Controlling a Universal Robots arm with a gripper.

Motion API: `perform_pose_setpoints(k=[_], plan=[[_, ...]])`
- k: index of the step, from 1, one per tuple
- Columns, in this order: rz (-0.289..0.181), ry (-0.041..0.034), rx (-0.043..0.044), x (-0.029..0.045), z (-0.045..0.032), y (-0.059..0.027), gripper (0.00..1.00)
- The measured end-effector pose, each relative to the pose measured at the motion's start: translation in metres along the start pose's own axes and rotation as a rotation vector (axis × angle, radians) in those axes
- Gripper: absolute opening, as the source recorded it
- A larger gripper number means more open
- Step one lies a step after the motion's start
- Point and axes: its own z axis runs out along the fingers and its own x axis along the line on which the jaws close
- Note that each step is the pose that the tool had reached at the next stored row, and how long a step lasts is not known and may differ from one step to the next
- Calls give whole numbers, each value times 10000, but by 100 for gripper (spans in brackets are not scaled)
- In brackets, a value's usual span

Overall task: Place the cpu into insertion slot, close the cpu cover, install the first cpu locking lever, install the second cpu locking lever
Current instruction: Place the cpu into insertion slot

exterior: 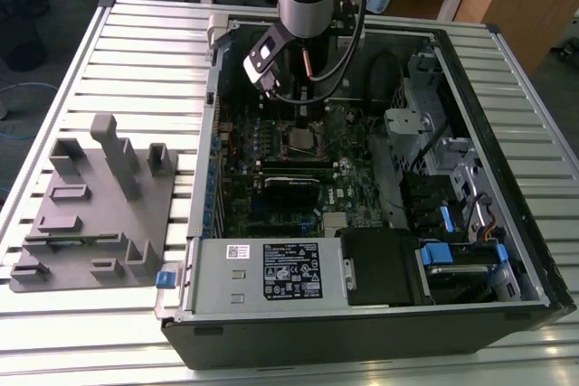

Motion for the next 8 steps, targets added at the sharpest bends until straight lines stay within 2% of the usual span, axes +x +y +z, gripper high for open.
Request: perform_pose_setpoints(k=[1, 8], plan=[[0, -1, 0, 1, -19, 1, 11], [0, 0, 2, 1, -21, 5, 11]])
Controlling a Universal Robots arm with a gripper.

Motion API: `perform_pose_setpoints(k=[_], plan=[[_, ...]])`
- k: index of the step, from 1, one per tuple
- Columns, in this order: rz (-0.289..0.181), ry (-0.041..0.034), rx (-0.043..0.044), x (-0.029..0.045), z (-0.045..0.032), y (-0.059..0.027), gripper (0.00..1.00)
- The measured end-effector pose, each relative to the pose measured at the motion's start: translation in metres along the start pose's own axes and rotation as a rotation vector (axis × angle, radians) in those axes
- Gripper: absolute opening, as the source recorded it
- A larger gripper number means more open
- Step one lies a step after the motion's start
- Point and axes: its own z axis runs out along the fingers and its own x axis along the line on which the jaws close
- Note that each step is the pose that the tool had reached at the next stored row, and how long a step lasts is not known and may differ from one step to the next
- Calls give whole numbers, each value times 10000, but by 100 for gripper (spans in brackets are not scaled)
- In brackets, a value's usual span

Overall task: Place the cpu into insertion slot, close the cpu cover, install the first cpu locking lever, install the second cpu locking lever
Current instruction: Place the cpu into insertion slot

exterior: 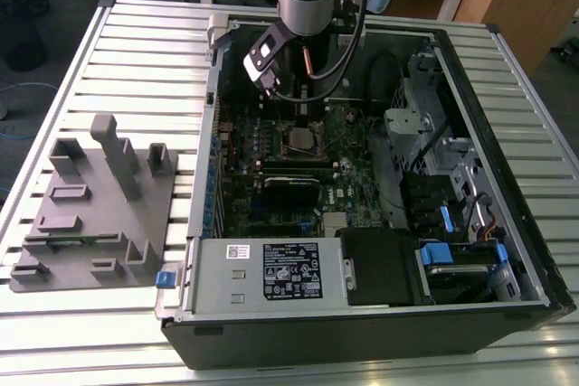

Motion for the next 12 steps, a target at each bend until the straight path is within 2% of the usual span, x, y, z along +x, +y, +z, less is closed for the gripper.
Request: perform_pose_setpoints(k=[1, 2, 3, 4, 12], plan=[[2, -2, 39, 1, 1, 1, 11], [6, -12, 151, 1, 2, 4, 11], [8, -20, 226, 1, 3, 5, 11], [9, -28, 255, 0, 2, 5, 11], [9, -25, 258, 2, 19, 29, 11]])
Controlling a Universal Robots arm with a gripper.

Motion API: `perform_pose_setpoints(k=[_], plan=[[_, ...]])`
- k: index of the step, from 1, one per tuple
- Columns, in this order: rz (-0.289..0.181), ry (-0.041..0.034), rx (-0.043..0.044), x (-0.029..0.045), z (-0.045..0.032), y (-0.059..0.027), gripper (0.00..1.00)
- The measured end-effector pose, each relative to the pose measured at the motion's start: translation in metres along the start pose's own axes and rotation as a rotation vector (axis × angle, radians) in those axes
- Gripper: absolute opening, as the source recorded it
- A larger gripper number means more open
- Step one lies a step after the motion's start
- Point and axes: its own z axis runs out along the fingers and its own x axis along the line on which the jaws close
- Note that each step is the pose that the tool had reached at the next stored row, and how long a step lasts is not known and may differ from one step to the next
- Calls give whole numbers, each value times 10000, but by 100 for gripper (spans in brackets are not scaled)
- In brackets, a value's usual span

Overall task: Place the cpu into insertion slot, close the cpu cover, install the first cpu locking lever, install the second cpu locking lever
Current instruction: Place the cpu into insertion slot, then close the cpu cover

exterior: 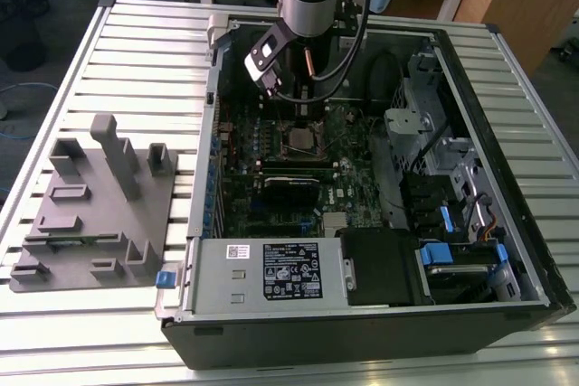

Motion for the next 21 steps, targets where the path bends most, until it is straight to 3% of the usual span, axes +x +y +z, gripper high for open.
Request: perform_pose_setpoints(k=[16, 21], plan=[[0, -2, 0, 4, 16, 51, 11], [1, -2, 1, 5, -17, 53, 11]])
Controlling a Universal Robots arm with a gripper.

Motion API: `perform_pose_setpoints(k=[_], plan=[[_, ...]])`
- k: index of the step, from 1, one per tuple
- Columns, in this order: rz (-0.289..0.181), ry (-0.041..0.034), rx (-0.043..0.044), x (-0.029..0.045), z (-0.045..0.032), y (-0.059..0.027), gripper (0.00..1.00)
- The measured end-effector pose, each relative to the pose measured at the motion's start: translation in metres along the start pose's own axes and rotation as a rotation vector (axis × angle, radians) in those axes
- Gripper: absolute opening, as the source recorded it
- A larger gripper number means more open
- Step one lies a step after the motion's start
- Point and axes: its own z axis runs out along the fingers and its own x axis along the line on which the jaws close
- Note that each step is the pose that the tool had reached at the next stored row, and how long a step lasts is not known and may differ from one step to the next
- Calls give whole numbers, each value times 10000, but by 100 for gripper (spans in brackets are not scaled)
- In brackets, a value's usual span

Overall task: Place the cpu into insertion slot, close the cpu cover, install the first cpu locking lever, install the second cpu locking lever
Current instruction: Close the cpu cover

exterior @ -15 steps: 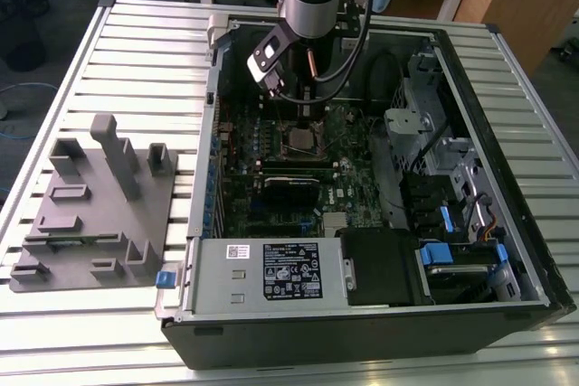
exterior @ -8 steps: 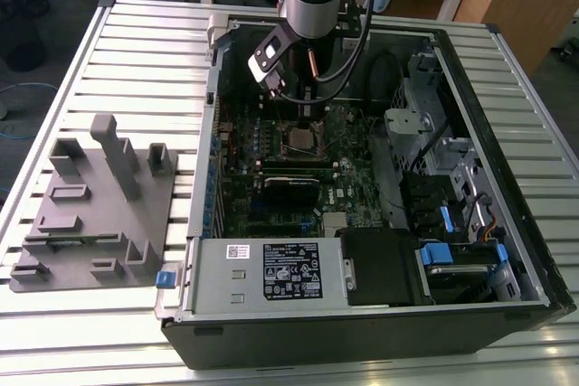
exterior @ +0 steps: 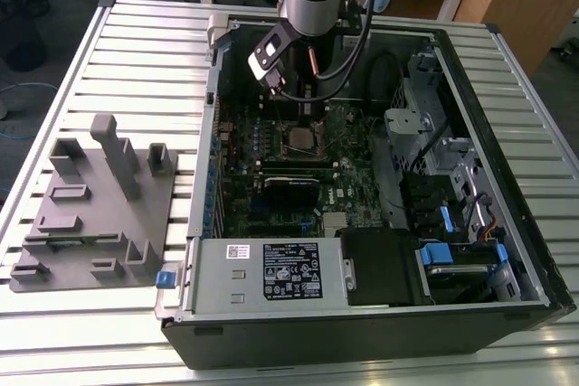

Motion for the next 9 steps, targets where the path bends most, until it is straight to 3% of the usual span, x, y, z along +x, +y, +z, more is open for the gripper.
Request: perform_pose_setpoints(k=[9], plan=[[0, 1, 0, 2, -37, 2, 11]])
